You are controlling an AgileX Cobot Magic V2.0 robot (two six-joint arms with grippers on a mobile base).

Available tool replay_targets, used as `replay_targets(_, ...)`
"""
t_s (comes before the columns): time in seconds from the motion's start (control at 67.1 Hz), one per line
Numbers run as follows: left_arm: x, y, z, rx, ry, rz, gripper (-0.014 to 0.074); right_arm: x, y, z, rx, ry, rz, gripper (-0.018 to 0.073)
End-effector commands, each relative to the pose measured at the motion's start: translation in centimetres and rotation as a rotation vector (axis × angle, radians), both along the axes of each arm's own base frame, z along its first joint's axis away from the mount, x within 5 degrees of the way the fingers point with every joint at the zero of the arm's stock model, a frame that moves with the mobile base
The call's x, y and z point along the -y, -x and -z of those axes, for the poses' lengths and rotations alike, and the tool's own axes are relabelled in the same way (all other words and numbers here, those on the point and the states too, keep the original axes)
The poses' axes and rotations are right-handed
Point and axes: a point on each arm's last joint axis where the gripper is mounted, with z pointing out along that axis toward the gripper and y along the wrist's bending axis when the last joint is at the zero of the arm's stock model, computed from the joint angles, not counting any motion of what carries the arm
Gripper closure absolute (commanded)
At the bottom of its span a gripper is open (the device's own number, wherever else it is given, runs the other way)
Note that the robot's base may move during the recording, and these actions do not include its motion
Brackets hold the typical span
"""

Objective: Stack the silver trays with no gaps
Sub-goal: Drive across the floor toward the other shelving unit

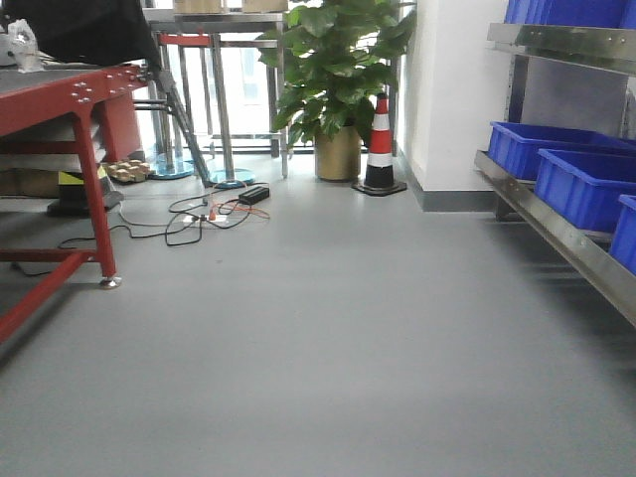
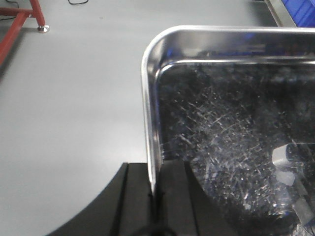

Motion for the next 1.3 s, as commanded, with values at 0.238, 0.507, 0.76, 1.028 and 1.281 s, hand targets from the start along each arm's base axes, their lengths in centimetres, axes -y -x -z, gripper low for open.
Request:
replay_targets(0.238,1.21,0.16,-0.23,0.021,0.039,0.089,0.0613,-2.11,-0.02,-0.92,0.082,-0.147,-0.165,0.058)
replay_targets(0.507,1.21,0.15,-0.24,0.023,0.039,0.089,0.0613,-2.53,-0.04,-1.17,0.104,-0.179,-0.202,0.058)
replay_targets(0.76,1.21,0.15,-0.24,0.023,0.039,0.089,0.0613,-2.62,-0.04,-1.22,0.109,-0.186,-0.209,0.058)
replay_targets(1.028,1.2,0.12,-0.29,0.03,0.037,0.088,0.0613,-2.65,-0.04,-1.23,0.11,-0.188,-0.212,0.058)
replay_targets(1.281,1.17,0.07,-0.37,0.041,0.033,0.087,0.0613,-2.66,-0.04,-1.24,0.111,-0.189,-0.213,0.058)
